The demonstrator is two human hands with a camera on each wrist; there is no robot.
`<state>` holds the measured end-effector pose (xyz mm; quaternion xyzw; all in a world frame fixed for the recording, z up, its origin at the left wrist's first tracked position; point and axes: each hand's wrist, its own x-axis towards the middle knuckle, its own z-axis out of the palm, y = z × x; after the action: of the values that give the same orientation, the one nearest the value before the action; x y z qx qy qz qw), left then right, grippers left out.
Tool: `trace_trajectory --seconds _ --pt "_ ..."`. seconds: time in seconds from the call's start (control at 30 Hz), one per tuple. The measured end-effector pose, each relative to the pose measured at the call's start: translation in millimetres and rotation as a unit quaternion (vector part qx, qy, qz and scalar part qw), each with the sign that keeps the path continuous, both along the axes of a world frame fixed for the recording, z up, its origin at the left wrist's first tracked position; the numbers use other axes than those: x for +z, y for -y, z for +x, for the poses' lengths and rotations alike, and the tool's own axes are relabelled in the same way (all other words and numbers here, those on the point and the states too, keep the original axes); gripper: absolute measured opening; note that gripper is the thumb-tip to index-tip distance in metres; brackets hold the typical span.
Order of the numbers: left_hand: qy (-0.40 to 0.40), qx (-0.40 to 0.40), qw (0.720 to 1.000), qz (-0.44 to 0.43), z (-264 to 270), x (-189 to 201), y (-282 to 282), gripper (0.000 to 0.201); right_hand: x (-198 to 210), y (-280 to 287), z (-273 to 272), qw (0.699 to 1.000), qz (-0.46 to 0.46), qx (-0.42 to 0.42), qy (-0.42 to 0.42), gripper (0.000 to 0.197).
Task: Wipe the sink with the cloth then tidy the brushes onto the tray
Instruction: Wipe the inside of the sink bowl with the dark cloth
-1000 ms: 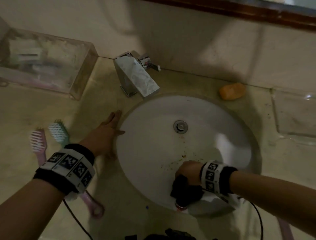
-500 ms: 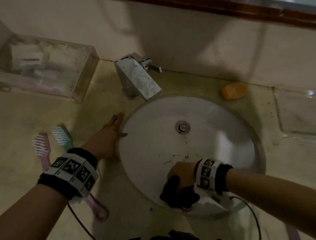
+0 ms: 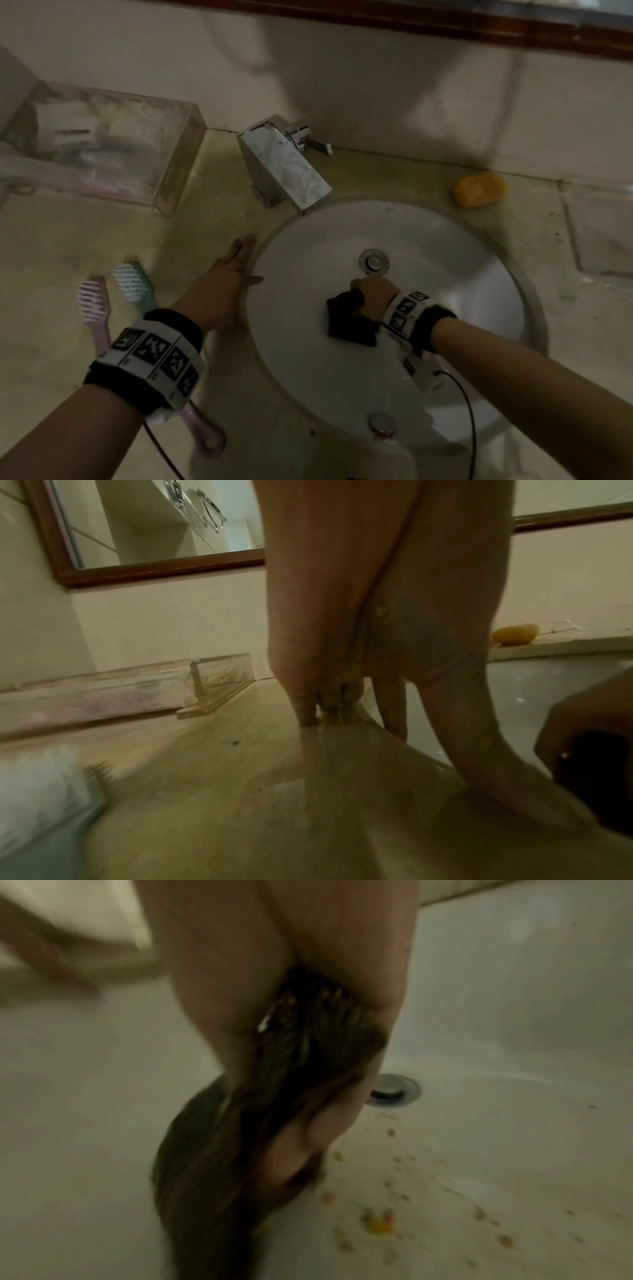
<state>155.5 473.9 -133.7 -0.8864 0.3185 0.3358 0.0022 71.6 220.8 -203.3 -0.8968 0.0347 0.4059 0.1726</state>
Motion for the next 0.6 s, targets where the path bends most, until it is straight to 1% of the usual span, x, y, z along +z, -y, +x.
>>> trace_trajectory --seconds 0.07,0.1,0.13,0.2,0.27,0.37,0.43,0.5,0.57,0.6 --pt "-0.003 0.004 1.000 -0.003 0 -1 -1 0.090 11 -13 -10 0.996 0.063 0.047 -0.043 0.039" --pt "-0.006 0.007 1.000 -0.007 0 -2 -1 0.090 15 -24 -19 0.990 0.092 0.077 -0.069 0.041" --pt "-0.008 0.009 1.000 -0.011 0 -2 -1 0.090 15 -36 -26 0.984 0.110 0.109 -0.088 0.039" --pt "-0.002 0.005 1.000 -0.011 0 -4 -2 0.090 9 -53 -35 0.978 0.102 0.148 -0.103 0.035" --pt "0.003 -0.003 1.000 -0.008 1 -4 -2 0.090 -1 -56 -30 0.988 0.073 0.116 -0.077 0.037" --pt "0.000 -0.002 1.000 -0.013 2 -5 -2 0.090 -9 -48 -17 0.997 0.002 0.065 -0.031 0.050" --pt "-0.003 0.001 1.000 -0.018 2 -6 -3 0.088 -15 -38 -7 0.998 -0.045 0.031 0.011 0.054" --pt "-0.004 -0.001 1.000 -0.022 1 -4 -2 0.087 -17 -23 4 0.996 -0.078 -0.035 0.038 0.048" --pt "-0.004 -0.001 1.000 -0.022 0 -2 -1 0.087 -15 -8 13 0.989 -0.081 -0.115 0.045 0.040" --pt "-0.004 -0.001 1.000 -0.021 0 -2 -1 0.087 -13 -3 15 0.986 -0.075 -0.138 0.049 0.038"
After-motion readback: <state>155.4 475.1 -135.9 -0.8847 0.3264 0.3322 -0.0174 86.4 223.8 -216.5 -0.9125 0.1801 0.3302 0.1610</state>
